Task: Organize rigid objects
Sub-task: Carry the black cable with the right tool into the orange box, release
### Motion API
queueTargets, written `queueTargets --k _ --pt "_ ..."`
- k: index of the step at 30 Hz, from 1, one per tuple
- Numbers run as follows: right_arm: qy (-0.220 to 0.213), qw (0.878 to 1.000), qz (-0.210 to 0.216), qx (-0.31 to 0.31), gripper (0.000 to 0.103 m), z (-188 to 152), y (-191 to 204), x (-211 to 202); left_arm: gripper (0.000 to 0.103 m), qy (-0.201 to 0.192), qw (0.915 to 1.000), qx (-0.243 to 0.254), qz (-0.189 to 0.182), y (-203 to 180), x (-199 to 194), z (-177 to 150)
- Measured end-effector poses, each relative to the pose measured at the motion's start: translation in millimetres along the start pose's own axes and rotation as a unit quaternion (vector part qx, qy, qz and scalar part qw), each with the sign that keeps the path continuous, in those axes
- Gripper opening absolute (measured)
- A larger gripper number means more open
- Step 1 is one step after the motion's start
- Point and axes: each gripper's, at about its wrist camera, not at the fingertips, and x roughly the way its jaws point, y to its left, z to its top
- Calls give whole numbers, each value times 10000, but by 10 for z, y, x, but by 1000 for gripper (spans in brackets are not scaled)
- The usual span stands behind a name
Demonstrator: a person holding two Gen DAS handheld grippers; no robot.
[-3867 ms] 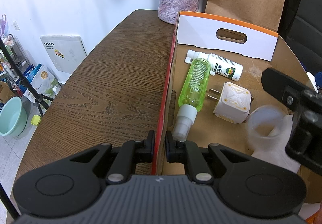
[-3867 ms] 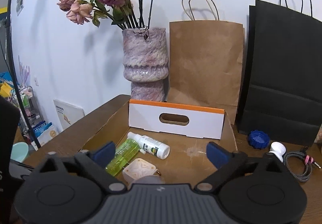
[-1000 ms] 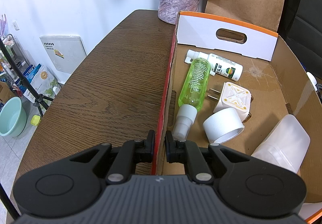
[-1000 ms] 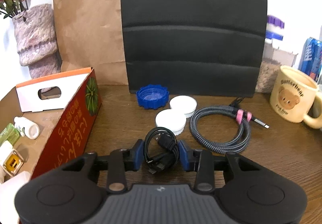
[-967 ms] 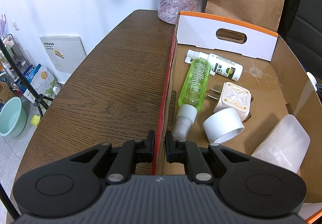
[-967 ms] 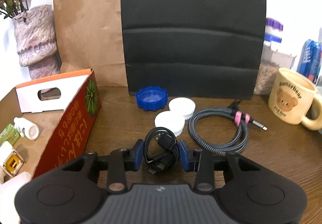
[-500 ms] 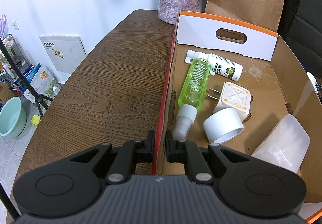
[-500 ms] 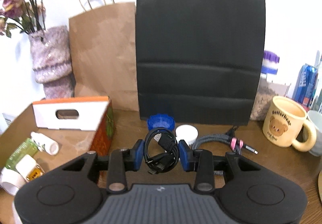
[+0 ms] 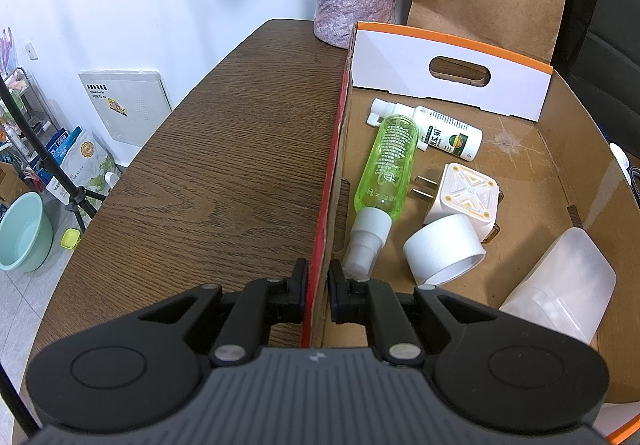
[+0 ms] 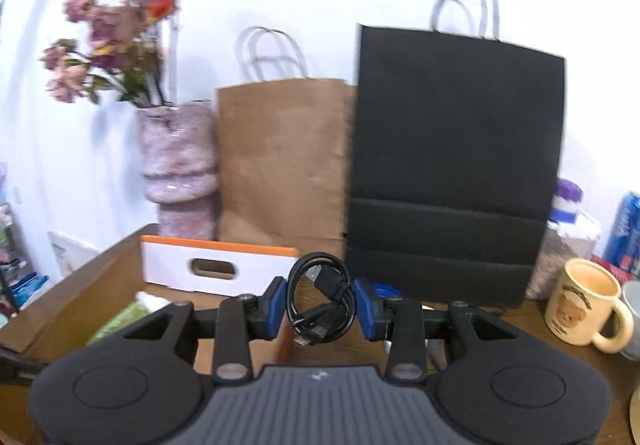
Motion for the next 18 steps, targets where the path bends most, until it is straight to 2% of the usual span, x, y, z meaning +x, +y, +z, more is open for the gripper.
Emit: queueTargets --k 9,18 --pt "-107 9975 552 -419 36 8 494 -133 11 0 10000 -2 -2 4 -1 0" --pt "47 9946 890 -524 36 -28 905 -14 11 -1 10000 1 0 -1 0 1"
